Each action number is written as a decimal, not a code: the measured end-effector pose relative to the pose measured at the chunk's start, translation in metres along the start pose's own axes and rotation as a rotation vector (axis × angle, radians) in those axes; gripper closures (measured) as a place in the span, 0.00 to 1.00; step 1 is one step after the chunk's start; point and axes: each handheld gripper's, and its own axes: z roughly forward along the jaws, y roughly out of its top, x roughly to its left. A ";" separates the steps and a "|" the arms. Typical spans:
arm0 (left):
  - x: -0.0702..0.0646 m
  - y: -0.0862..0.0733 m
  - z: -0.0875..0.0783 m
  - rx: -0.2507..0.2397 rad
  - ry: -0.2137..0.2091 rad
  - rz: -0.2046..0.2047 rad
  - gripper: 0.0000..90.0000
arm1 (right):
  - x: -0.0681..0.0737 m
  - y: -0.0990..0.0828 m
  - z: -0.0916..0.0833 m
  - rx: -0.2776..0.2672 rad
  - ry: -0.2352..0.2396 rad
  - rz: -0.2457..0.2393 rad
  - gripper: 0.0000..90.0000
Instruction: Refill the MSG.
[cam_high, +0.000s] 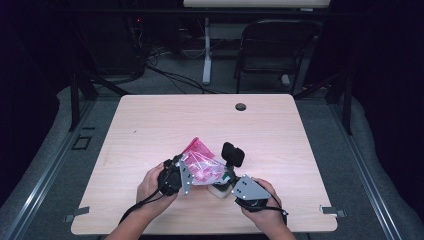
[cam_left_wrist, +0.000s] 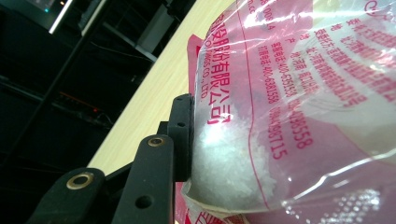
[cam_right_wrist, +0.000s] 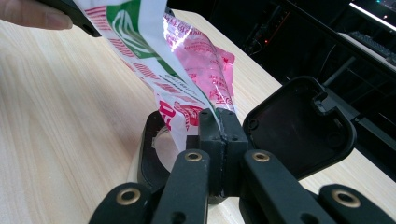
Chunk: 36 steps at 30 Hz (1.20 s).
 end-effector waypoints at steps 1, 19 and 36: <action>0.001 0.000 0.000 0.005 -0.007 -0.008 0.79 | 0.000 0.000 0.000 -0.002 -0.001 -0.002 1.00; 0.005 -0.010 0.004 0.036 -0.101 -0.120 0.79 | 0.002 0.000 0.001 -0.019 0.001 0.005 0.93; 0.014 -0.022 0.007 0.027 -0.209 -0.290 0.79 | 0.000 -0.001 0.000 -0.037 -0.003 0.036 0.81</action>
